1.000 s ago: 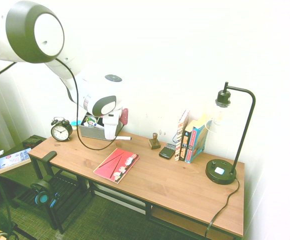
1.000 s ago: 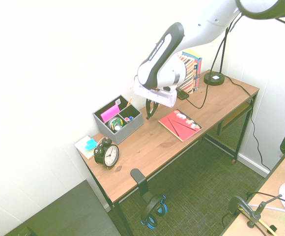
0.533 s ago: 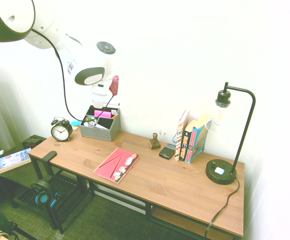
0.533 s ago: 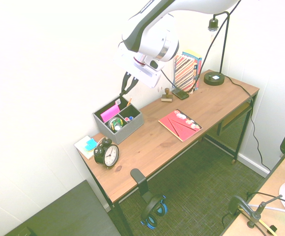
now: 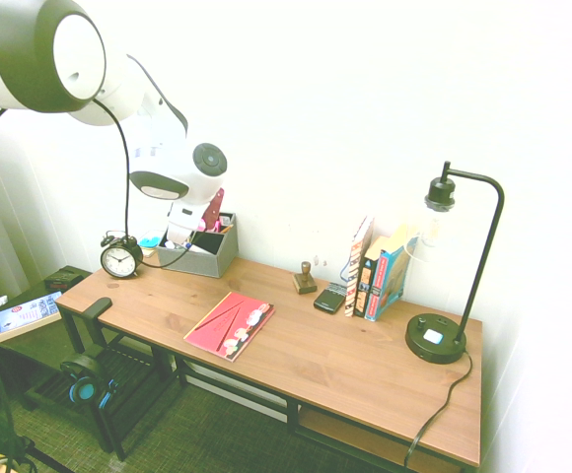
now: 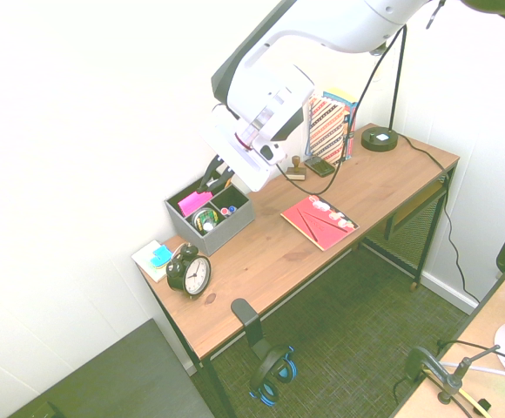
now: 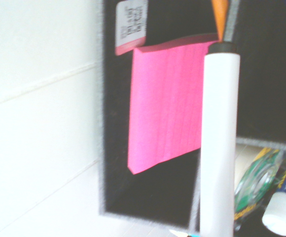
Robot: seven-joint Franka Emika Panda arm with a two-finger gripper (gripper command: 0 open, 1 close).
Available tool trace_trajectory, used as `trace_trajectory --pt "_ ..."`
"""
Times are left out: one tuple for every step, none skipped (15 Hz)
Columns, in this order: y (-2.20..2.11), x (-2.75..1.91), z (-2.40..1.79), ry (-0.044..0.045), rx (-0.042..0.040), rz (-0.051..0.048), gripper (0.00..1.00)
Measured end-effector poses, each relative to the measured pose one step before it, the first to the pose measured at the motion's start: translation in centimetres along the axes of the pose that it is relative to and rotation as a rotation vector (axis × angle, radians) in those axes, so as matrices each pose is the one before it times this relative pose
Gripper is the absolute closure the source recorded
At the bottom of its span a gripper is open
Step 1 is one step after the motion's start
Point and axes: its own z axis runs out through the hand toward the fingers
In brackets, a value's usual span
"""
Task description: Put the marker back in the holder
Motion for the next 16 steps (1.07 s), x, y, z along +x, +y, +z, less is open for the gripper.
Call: trace_trajectory --pt "0.104 1.163 0.516 -0.00322 -0.00056 0.01214 1.00" --pt "-0.002 1.089 0.448 -0.00375 -0.00380 0.00950 1.00" --pt "-0.223 0.815 0.367 -0.00470 -0.00337 0.00699 1.00" --pt "-0.414 0.487 0.345 -0.00572 -0.00238 0.00458 1.00" --pt "-0.416 0.152 0.330 -0.00706 0.00116 0.00173 1.00" --pt "-0.360 -0.010 0.319 -0.00841 -0.00021 -0.00458 0.00" --pt "-0.240 0.033 0.297 -0.00913 0.00075 -0.00294 0.00" --pt "-0.088 0.162 0.310 -0.01034 -0.00067 -0.00723 0.00" --pt "-0.144 0.195 0.282 -0.00934 -0.00137 -0.00466 0.00" --pt "-0.139 0.116 0.207 -0.01126 -0.00196 -0.00527 0.00" --pt "-0.030 0.131 0.078 -0.00802 -0.00243 -0.00036 0.00" --pt "-0.028 0.080 -0.002 -0.00359 -0.00232 -0.00185 0.00" --pt "-0.003 0.060 0.041 -0.00098 -0.00180 -0.00327 0.00" --pt "-0.022 0.084 0.051 0.00055 -0.00013 -0.00346 0.00" --pt "-0.052 0.035 -0.007 0.00044 0.00085 -0.00477 0.00" --pt "-0.090 -0.092 -0.027 -0.00127 0.00171 -0.00588 0.00"
